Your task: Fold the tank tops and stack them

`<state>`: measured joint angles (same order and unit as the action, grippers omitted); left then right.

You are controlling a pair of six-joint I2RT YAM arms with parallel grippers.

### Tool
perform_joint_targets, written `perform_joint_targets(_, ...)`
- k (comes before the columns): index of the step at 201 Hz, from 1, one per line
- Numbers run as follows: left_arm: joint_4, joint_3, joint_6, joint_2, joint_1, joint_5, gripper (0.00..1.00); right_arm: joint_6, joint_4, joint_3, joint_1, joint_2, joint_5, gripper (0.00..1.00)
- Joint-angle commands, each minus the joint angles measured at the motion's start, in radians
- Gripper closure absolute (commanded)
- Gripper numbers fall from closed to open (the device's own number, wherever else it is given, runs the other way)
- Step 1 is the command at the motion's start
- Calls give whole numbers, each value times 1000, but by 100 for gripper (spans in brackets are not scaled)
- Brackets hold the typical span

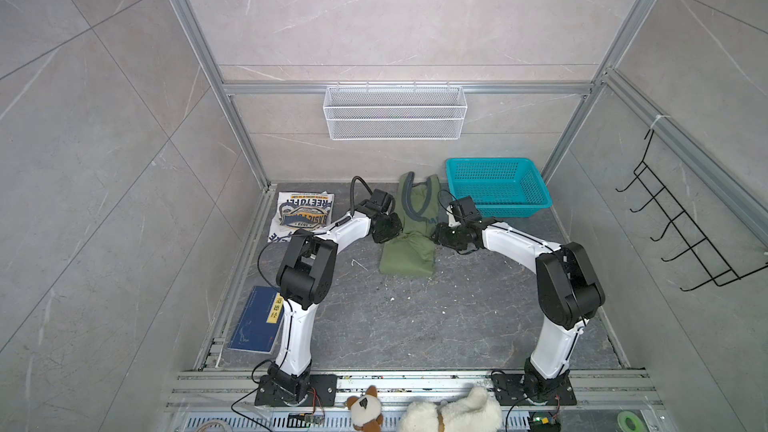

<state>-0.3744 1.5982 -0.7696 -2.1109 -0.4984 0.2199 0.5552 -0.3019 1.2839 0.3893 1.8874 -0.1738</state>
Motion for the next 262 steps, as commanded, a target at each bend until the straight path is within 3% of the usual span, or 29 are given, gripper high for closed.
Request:
perform_joint_targets(1, 1, 40, 33, -7, 9, 19, 88, -24, 49, -2, -2, 48, -48, 51)
perform_joint_targets(58, -12, 45, 27, -22, 8, 29, 84, -15, 41, 20, 3, 116, -55, 63)
perform_joint_targets(97, -21, 39, 73, 13, 13, 20, 59, -18, 43, 34, 2, 118, -55, 71)
perform_joint_targets(121, 26, -24, 180, 87, 34, 15, 44, -28, 31, 42, 3, 113, -43, 72)
perform_joint_targets(145, 73, -108, 302, 170, 52, 0, 36, -36, 22, 55, 5, 112, -39, 72)
perform_joint_targets(183, 315, -283, 380, 231, 133, 193, 34, -48, 10, 64, 6, 101, -17, 70)
perform_joint_targets(208, 290, -252, 479, 177, 132, 263, 36, -48, 1, 73, 7, 108, -17, 69)
perform_joint_targets(262, 240, -181, 554, 70, 121, 285, 40, -44, 0, 86, 11, 125, -25, 69)
